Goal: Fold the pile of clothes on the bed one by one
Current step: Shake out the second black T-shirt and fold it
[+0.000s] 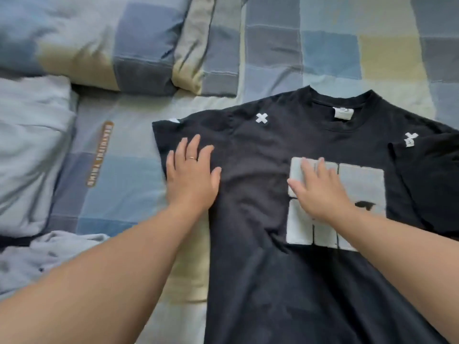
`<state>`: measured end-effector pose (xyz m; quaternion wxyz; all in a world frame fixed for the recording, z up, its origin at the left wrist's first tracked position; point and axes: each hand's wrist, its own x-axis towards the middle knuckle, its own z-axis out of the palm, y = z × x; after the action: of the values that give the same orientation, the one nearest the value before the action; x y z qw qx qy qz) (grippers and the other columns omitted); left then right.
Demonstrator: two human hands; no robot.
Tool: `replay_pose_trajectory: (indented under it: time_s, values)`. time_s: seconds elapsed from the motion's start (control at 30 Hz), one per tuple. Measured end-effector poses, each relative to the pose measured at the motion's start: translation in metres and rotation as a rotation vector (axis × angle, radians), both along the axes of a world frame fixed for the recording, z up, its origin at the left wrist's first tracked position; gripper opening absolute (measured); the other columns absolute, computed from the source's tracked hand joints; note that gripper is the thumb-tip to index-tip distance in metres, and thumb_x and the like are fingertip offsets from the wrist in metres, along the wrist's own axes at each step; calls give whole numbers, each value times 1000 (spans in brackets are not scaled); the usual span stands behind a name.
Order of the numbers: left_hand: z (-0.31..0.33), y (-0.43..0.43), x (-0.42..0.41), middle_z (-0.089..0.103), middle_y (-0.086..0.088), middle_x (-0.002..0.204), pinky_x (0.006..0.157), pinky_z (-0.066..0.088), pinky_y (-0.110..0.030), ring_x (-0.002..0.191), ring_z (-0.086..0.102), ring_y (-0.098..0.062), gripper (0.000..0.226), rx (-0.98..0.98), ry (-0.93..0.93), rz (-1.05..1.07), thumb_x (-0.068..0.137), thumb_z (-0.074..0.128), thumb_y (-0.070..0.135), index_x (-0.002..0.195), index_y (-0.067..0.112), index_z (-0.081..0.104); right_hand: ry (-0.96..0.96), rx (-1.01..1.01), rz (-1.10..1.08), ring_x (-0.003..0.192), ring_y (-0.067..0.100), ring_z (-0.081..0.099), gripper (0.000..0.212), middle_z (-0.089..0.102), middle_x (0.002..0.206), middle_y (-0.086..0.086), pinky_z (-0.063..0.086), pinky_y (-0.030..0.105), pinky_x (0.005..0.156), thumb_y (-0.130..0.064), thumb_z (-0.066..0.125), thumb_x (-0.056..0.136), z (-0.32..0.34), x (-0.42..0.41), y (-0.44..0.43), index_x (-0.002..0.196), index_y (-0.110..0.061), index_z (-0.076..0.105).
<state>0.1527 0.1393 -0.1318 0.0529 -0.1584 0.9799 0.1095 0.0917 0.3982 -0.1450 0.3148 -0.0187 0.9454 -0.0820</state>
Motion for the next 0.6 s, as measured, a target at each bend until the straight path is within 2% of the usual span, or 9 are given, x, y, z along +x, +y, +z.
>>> replay_pose_trajectory:
  time_s: [0.1,0.17,0.23,0.33,0.4,0.5,0.6]
  values:
    - [4,-66,6,12,-4,167,121,20,-46,150,16,-32,81,190,-65,358,92,63,52,156,20,24,6,-98,66,154,30,-8,70,-11,168,4,4,52,122,-62,28,101,1,1,-86,160,-35,0]
    - [-3,-86,5,20,-9,163,117,26,-45,146,25,-35,98,393,-101,540,85,73,55,158,15,20,-8,-124,128,154,26,-13,70,-16,167,1,-1,54,122,-61,27,102,-2,2,-125,160,-36,-3]
    - [-12,-95,-2,31,-10,157,114,31,-43,141,35,-34,104,517,-51,632,79,79,53,156,12,23,13,-64,155,153,24,-20,69,-24,165,-2,-6,59,121,-62,22,102,-10,6,-145,158,-37,-11]
    - [-17,-98,-16,49,-4,141,104,41,-37,125,52,-27,93,708,28,746,78,82,49,148,11,32,93,50,168,150,24,-28,71,-33,162,-4,-12,65,117,-67,12,99,-26,15,-149,155,-38,-21]
    - [-20,-99,-23,53,2,123,95,44,-34,110,56,-23,81,780,-6,770,78,82,47,138,12,40,103,44,175,150,23,-29,72,-34,161,-5,-13,64,117,-69,12,98,-33,16,-146,155,-38,-22]
    - [-20,-104,-28,65,1,116,96,53,-40,102,64,-24,66,905,-34,791,72,85,44,123,13,55,61,-10,210,150,22,-30,75,-33,162,-7,-16,59,118,-71,18,97,-32,10,-139,155,-41,-18]
    - [0,-99,-32,70,1,109,96,54,-40,102,67,-24,39,978,28,729,84,77,28,117,14,63,37,-81,290,152,16,-23,70,-24,164,-12,-12,51,121,-66,24,98,-18,-1,-119,157,-45,-9]
